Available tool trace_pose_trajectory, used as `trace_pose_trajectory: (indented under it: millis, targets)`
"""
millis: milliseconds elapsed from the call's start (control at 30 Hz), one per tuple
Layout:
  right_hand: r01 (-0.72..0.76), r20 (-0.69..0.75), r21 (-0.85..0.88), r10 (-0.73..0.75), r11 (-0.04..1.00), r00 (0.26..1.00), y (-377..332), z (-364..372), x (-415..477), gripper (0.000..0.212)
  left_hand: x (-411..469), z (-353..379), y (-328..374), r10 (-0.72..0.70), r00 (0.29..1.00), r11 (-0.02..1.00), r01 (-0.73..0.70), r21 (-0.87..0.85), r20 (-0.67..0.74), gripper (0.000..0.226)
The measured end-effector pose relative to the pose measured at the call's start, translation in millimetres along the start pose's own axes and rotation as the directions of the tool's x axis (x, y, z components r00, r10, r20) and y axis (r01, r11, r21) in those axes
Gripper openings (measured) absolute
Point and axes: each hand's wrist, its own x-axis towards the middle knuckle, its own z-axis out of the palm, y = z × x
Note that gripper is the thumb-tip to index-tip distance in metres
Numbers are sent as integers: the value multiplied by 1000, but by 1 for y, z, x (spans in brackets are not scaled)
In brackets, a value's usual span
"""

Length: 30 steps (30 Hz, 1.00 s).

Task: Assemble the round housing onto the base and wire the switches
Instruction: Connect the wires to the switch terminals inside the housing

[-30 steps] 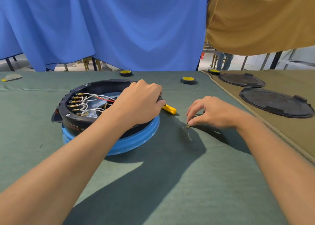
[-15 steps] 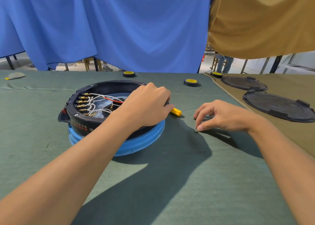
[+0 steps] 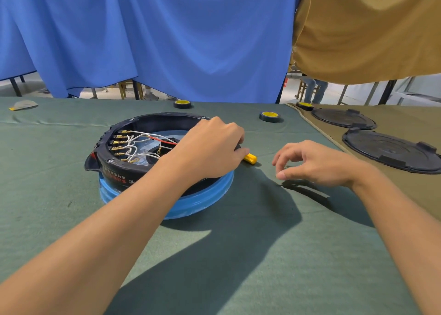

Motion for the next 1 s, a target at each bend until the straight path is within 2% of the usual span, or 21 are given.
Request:
trace_pose_trajectory:
  millis: [200, 400, 533, 667, 733, 800, 867, 1000]
  targets:
    - [180, -211, 382, -104, 907, 972, -17, 7, 3, 5, -1, -3, 3, 90, 996, 981, -88, -171, 9, 32]
    - [229, -199, 592, -135, 772, 971, -24, 15, 6, 16, -4, -8, 0, 95, 992, 945, -116, -304, -84, 23]
    - [247, -273, 724, -61, 645, 960, -20, 9, 6, 22, -2, -11, -6, -100, 984, 862, 12, -507, -147, 23]
    - [253, -333, 792, 47, 555, 942, -15, 7, 5, 21, 0, -8, -14, -282, 952, 734, 136, -665, -116, 22]
    - [245, -352, 790, 90, 562, 932, -15, 10, 6, 16, 1, -6, -16, -299, 950, 723, 165, -671, -89, 22]
    - [231, -404, 727, 130, 647, 906, -18, 13, 8, 10, 2, -4, -15, -313, 946, 721, 180, -669, -83, 20]
    - [228, -486, 629, 147, 743, 861, -24, 18, 11, 12, 3, -5, -14, -327, 936, 738, 170, -653, -126, 18]
    - [258, -607, 514, 135, 818, 783, -40, 28, 15, 19, 1, -9, -9, -279, 935, 771, 83, -632, -217, 17]
